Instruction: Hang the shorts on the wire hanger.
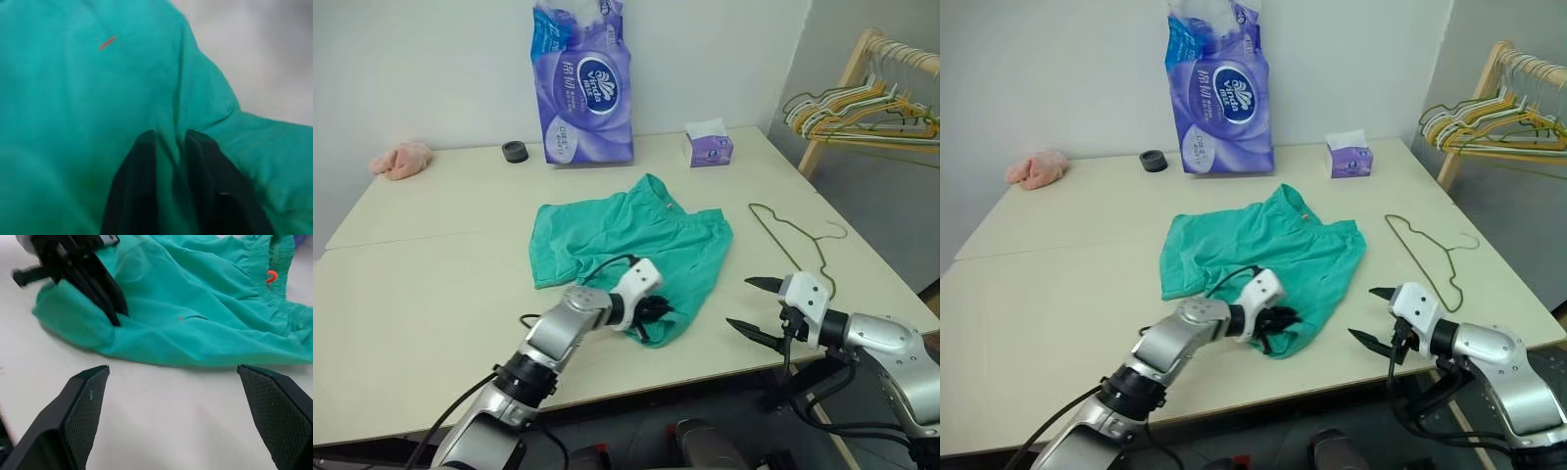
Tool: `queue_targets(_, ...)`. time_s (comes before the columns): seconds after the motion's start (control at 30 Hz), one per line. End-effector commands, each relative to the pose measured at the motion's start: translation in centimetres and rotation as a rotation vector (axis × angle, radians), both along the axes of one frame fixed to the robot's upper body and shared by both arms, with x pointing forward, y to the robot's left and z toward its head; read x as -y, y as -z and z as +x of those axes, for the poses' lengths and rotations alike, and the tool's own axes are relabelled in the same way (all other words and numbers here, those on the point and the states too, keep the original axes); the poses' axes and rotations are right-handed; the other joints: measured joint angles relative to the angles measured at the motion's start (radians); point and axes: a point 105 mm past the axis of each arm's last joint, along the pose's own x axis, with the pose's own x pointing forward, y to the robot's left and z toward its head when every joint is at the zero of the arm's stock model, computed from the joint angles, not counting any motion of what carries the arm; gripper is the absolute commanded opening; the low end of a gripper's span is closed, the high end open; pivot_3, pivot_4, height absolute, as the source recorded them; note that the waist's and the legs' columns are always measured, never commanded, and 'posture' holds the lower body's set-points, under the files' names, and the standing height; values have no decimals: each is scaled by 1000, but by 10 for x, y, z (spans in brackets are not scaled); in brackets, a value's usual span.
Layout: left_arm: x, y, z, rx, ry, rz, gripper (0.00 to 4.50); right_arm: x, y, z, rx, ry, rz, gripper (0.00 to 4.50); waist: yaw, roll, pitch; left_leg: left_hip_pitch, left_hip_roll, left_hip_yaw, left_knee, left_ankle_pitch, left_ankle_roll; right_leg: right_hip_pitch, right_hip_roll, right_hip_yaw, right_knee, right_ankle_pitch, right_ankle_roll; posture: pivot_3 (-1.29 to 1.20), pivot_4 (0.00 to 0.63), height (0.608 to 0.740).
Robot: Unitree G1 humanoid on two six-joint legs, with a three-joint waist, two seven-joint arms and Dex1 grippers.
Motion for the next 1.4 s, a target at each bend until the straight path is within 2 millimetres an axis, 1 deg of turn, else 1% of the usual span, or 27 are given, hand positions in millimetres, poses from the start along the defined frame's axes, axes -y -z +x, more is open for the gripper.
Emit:
queue_targets(0.03,-20,-33,4,55,-26,-70,50,1,-6,21,141,-21,-134,4500,-8,0,3,0,0,0,0,0,0,0,0,0,0,0,0,-227,81,740)
queue_targets(0.27,-65,-66,-12,92,-13,-90,50,-7,-3,75,255,-92,-335,4500,-15,-1,10,-1,0,0,0,0,0,-1,-1,0,0,0,0,-187,70,740)
queue_targets(0.4,-86,-76,-20,108,-19,-67,50,-16,-5,101,337,-136,-410,4500,-15,-1,11,-1,0,0,0,0,0,-1,-2,0,1,0,-1,-160,62,740)
queue_targets(0.57,-107,-80,-26,119,-57,-30,50,-40,-13,124,426,-199,-457,4500,-13,-1,11,-1,0,0,1,0,0,-1,-3,0,1,3,-5,-131,55,740)
queue_targets(0.73,-121,-81,-30,124,-83,-6,50,-59,-11,129,453,-284,-497,4500,-10,-1,11,-1,1,-1,1,0,-1,-1,-4,-1,1,3,-6,-113,52,740)
queue_targets(0.77,-123,-81,-30,126,-85,0,0,-61,-10,130,455,-292,-509,4104,-9,-1,11,-1,1,-1,1,0,-1,-1,-4,0,2,3,-6,-112,52,740)
queue_targets(0.8,-125,-82,-31,128,-87,5,0,-62,-10,132,464,-297,-525,3881,-8,-1,11,-2,1,-1,1,0,-1,-1,-6,-1,2,3,-6,-108,51,740)
queue_targets(0.83,-127,-82,-32,128,-89,9,0,-63,-10,133,474,-300,-536,3563,-9,-1,11,-2,1,-1,1,0,-1,-1,-6,-1,2,3,-6,-105,51,740)
queue_targets(0.97,-133,-83,-32,132,-98,22,0,-73,-16,133,502,-319,-518,2098,-9,-1,11,-2,1,-1,1,0,-1,-1,-8,0,2,3,-5,-104,53,740)
queue_targets(1.0,-134,-82,-32,132,-99,26,0,-74,-17,133,515,-319,-516,1804,-9,-1,11,-2,1,-1,1,0,-1,-1,-8,-1,2,3,-5,-105,53,740)
queue_targets(1.07,-137,-81,-32,132,-102,35,0,-75,-18,134,541,-307,-522,1101,-9,-1,11,-2,1,-1,1,0,-1,-1,-8,-1,2,3,-5,-108,55,740)
queue_targets(1.17,-141,-79,-28,145,-104,66,0,-73,-26,141,592,-251,-529,30,-9,-1,11,-2,1,-1,1,0,-1,-1,-8,-1,3,3,-5,-111,53,740)
queue_targets(1.23,-144,-85,-5,249,-158,106,0,-65,-50,157,687,-144,-539,30,-9,0,12,-1,1,-1,1,0,-1,-1,-8,-1,3,3,-5,-114,53,740)
queue_targets(1.3,-145,-89,10,318,-185,139,0,-59,-68,165,750,-86,-550,30,-5,0,12,-2,0,-1,1,1,-1,-1,-8,-1,4,4,-5,-121,51,740)
queue_targets(1.33,-144,-89,13,335,-176,158,0,-55,-74,167,774,-73,-564,30,-6,0,12,-2,-1,-1,1,1,-1,-1,-8,-1,3,4,-4,-122,51,740)
queue_targets(1.37,-140,-87,12,339,-135,176,0,-49,-83,168,800,-62,-583,30,-7,0,12,-2,-1,-1,1,1,-1,-1,-9,-1,3,4,-4,-122,51,740)
queue_targets(1.4,-133,-83,5,316,-69,186,0,-40,-90,167,814,-65,-606,30,-8,0,12,-2,-1,-1,1,1,-1,-1,-9,-1,3,4,-4,-120,52,740)
